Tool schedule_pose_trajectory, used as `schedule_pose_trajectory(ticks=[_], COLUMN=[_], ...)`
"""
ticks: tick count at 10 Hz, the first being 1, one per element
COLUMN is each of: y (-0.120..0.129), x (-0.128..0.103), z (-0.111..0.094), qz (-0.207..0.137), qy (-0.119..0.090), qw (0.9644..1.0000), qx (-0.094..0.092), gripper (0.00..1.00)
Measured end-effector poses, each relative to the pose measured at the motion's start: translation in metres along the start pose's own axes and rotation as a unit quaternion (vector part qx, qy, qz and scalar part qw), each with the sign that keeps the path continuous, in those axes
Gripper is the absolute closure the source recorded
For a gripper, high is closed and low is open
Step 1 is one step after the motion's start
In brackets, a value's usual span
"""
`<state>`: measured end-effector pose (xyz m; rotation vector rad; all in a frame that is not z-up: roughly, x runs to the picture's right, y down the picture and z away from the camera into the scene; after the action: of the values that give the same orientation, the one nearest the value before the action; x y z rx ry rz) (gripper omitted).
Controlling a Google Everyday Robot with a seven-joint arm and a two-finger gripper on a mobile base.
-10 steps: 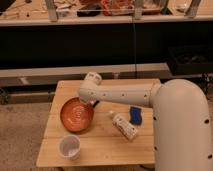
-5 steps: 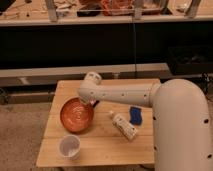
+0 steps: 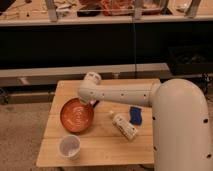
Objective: Pick up the ceramic bowl
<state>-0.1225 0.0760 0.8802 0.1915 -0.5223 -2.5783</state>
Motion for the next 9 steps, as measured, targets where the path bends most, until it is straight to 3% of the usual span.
schedule_pose_trajectory(ticks=[9], y=[-0.0003], x=[0.0017], z=[-0.0017], qz=[-0.025], qy=[-0.001], qw=[0.9997], qx=[0.003], gripper=[0.98])
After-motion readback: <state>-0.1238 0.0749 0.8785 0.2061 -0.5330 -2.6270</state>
